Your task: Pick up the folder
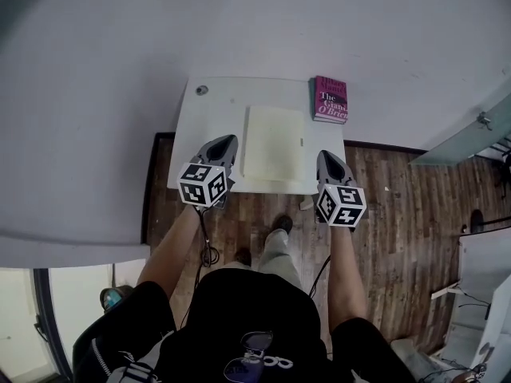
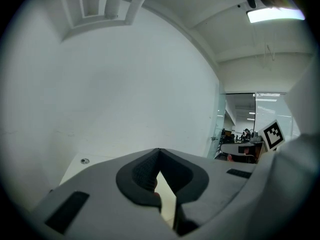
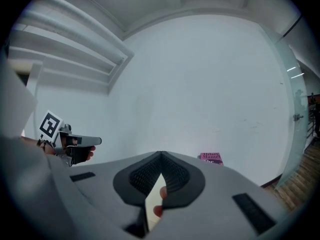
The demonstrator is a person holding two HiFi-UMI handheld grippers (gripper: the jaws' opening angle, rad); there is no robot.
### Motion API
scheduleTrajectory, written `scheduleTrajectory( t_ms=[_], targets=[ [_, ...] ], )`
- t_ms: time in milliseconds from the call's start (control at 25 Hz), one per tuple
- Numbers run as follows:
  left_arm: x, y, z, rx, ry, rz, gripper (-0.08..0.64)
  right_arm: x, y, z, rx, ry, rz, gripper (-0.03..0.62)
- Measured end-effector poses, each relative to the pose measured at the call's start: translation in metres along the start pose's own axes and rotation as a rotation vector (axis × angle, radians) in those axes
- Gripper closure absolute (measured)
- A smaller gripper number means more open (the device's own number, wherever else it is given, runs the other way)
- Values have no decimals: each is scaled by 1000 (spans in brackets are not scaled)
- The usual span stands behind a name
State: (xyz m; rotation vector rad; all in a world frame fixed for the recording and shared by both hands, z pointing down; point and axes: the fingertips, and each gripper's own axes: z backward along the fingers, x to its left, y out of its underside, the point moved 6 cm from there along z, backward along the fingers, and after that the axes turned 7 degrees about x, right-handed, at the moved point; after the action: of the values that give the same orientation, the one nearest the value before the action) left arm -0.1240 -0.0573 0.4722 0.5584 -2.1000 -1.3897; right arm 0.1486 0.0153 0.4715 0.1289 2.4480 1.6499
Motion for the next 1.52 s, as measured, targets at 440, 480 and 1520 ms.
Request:
scheduleTrajectory(
  t_ms=[440,480,1520],
  targets=[
    [11,-25,-92,17,-41,23,543,-67,-34,-90,34,-75,15,575],
    [14,-27,-99,19,-48,25,543,-72,-36,-99,38,-84,16,575],
    [55,-3,-165,164,-117,56,428,-113,-10,-194,215,-203,-11,539]
  ],
)
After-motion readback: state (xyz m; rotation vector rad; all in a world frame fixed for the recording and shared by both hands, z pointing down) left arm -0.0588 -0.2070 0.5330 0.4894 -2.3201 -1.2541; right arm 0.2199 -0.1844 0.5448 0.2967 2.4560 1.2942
